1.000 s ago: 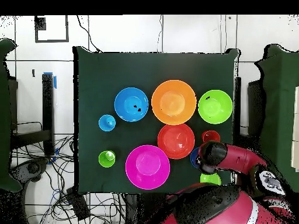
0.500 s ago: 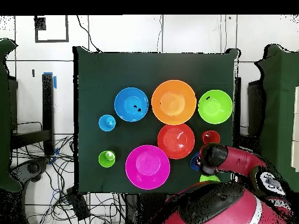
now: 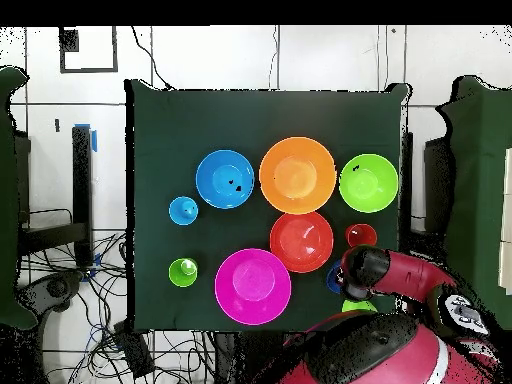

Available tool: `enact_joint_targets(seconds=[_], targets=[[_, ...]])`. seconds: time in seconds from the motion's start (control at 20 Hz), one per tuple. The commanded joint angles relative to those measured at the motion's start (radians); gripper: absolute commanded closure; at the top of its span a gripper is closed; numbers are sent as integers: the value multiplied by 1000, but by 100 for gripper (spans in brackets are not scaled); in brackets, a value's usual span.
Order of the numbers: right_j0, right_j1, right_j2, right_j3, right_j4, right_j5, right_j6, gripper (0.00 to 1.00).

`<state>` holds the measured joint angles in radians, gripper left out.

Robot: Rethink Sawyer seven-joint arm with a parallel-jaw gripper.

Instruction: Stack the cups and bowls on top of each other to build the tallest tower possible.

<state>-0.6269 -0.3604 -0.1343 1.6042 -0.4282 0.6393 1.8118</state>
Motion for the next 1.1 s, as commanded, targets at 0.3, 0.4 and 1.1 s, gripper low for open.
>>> enact_joint_targets(seconds=[0.3,0.4,1.1], targets=[[13,105,102,-3,-30,-62,7,100],[16,105,99,-2,-32,-70,12,100],[90,1,70,23,8,45,37,100]])
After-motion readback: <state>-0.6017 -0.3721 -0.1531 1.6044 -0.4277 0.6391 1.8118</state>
